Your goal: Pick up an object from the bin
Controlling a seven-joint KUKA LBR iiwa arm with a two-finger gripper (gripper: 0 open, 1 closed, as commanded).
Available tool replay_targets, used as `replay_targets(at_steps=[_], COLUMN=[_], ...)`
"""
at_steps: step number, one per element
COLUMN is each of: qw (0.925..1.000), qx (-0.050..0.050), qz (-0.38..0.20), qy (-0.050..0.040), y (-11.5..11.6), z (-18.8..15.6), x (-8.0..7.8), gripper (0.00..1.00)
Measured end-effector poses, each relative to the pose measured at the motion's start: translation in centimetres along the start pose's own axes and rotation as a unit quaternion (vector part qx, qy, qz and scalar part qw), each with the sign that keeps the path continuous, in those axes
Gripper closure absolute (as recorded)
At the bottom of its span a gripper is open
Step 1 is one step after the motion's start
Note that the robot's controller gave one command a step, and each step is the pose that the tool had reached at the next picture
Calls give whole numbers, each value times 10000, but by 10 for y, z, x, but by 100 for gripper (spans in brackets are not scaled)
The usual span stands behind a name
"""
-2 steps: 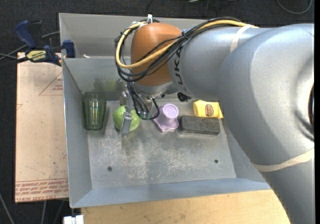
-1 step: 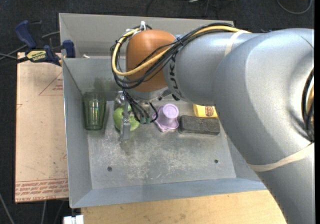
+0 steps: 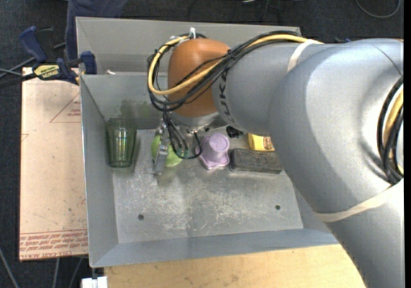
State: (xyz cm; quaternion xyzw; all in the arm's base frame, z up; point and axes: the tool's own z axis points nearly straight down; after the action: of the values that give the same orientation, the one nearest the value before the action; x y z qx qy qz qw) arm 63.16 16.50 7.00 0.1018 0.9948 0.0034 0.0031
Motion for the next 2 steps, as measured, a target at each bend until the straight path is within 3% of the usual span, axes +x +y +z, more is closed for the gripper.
replay_targets(at_steps=[2], qw=[10000], qx=[6], qz=[3], qy=[15], y=[-1], z=[-3], x=[1], gripper=[100])
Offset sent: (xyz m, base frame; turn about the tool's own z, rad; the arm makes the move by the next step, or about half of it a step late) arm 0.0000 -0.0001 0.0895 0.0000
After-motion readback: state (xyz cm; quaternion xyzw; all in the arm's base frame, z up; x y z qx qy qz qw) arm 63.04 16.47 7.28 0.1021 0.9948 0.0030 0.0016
